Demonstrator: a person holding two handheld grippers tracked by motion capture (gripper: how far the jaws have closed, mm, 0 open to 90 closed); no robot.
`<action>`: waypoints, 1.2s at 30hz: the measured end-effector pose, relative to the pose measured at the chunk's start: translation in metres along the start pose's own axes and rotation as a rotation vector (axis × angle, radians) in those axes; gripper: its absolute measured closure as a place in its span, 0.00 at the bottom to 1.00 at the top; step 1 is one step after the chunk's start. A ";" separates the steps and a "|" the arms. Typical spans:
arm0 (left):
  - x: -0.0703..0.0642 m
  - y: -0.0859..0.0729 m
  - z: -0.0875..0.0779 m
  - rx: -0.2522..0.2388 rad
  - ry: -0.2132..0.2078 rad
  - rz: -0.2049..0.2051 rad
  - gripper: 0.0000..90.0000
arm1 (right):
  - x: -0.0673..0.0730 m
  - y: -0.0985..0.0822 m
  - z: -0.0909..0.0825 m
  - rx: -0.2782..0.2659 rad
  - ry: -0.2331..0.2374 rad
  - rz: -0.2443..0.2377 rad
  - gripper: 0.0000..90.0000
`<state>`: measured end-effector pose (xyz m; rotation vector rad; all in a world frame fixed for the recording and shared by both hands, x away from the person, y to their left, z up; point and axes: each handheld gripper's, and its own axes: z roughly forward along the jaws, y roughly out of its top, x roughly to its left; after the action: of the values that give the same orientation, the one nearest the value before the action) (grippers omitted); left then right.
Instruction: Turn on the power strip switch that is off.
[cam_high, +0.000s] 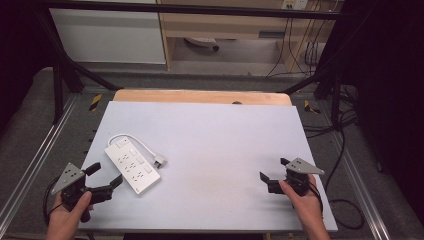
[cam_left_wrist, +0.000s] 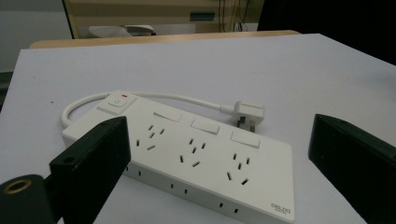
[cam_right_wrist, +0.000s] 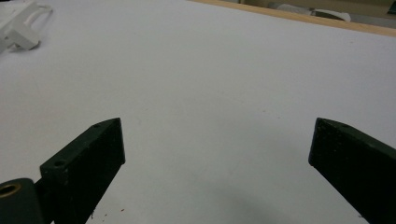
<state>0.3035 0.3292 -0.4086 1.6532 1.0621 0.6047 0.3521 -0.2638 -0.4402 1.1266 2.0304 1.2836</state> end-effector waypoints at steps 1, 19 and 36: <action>-0.001 0.000 0.000 0.002 0.001 0.003 0.06 | 0.001 0.000 0.000 0.005 -0.001 -0.004 0.04; -0.002 0.002 -0.001 -0.001 -0.014 0.019 0.07 | 0.005 0.000 -0.002 0.019 -0.040 0.006 0.03; -0.007 0.008 0.004 0.000 -0.074 -0.014 0.07 | 0.008 0.000 -0.005 0.012 -0.059 0.012 0.03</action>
<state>0.3058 0.3204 -0.4012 1.6546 1.0191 0.5300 0.3441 -0.2592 -0.4379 1.1700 1.9939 1.2306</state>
